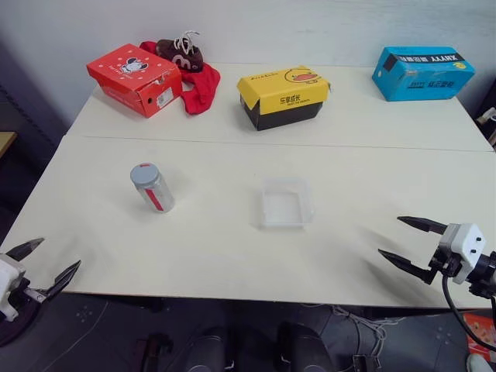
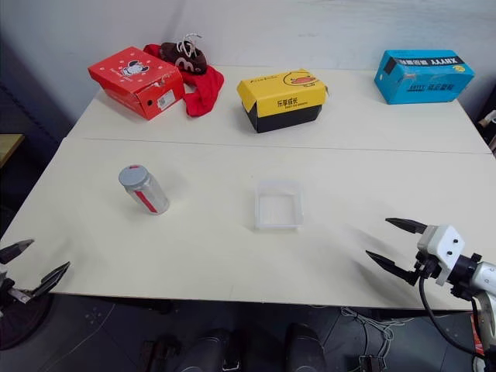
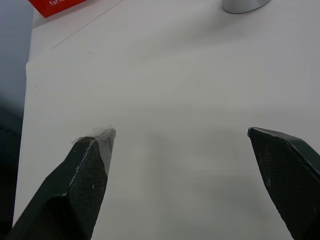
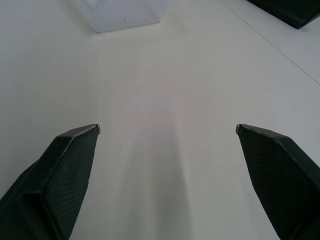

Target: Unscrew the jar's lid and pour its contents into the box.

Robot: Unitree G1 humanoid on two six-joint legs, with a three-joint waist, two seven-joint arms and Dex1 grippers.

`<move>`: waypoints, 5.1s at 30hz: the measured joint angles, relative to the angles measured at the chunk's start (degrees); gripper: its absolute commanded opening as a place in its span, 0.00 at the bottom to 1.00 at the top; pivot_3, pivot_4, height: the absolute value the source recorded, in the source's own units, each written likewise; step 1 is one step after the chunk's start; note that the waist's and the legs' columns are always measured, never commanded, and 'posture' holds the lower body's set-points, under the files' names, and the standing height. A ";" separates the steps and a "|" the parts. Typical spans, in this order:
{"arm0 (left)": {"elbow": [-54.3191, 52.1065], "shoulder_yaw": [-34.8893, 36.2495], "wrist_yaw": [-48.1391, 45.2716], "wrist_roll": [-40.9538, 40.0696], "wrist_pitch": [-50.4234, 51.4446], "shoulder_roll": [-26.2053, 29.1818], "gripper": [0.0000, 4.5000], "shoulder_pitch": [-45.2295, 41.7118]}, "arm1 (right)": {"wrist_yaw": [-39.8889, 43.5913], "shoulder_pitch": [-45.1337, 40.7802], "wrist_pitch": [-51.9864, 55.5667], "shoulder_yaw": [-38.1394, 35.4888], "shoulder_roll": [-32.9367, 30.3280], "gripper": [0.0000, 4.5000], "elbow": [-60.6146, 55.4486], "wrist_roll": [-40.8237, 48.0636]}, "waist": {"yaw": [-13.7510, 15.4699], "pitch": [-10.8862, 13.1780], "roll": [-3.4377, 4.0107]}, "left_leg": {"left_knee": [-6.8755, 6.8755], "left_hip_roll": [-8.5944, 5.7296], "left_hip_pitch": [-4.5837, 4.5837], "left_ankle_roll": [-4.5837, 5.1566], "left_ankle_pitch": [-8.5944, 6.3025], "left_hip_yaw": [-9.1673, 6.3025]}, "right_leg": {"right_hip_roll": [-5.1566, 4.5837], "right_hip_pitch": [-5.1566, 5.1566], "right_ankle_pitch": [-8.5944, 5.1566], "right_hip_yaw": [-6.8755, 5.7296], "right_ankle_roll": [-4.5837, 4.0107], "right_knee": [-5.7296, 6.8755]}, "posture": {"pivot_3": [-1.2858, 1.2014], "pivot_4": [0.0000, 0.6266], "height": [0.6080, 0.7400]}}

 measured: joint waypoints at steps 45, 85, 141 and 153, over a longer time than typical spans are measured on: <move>-47.73 -24.80 46.50 7.66 34.72 -34.56 1.00 -8.34 | 7.22 -1.30 -10.51 2.95 17.74 1.00 -11.48 12.82 | 1.68 -0.14 -0.27 | 0.05 0.15 0.27 -0.01 -0.07 0.30 | 0.29 0.19 0.00 0.22 -0.05 0.08 | 0.52 0.24 1.00; -17.02 -30.43 56.88 22.48 23.01 -36.74 0.65 -31.97 | -6.75 4.02 -1.35 4.53 17.10 1.00 -27.04 10.83 | 2.14 -0.13 -0.28 | 0.03 0.18 0.24 0.22 0.03 0.29 | 0.30 0.16 0.00 0.17 -0.05 0.11 | 0.52 0.24 1.00; -14.69 -45.66 -10.29 -5.43 33.20 -19.52 0.52 -54.69 | -41.71 -41.18 64.23 25.26 17.79 0.57 -43.61 26.81 | 1.26 0.07 -0.04 | 0.14 0.23 -0.34 0.23 0.38 0.26 | 1.16 -0.31 0.06 0.02 -0.04 0.15 | 0.52 0.24 1.00; -10.74 -46.03 -25.86 -9.76 29.58 -18.82 0.52 -56.95 | -14.64 -50.02 63.47 27.79 12.80 0.57 -34.97 25.45 | 0.69 0.07 -0.05 | 0.14 0.24 -0.37 0.25 0.38 0.35 | 1.17 -0.42 0.06 0.07 -0.04 0.21 | 0.52 0.24 1.00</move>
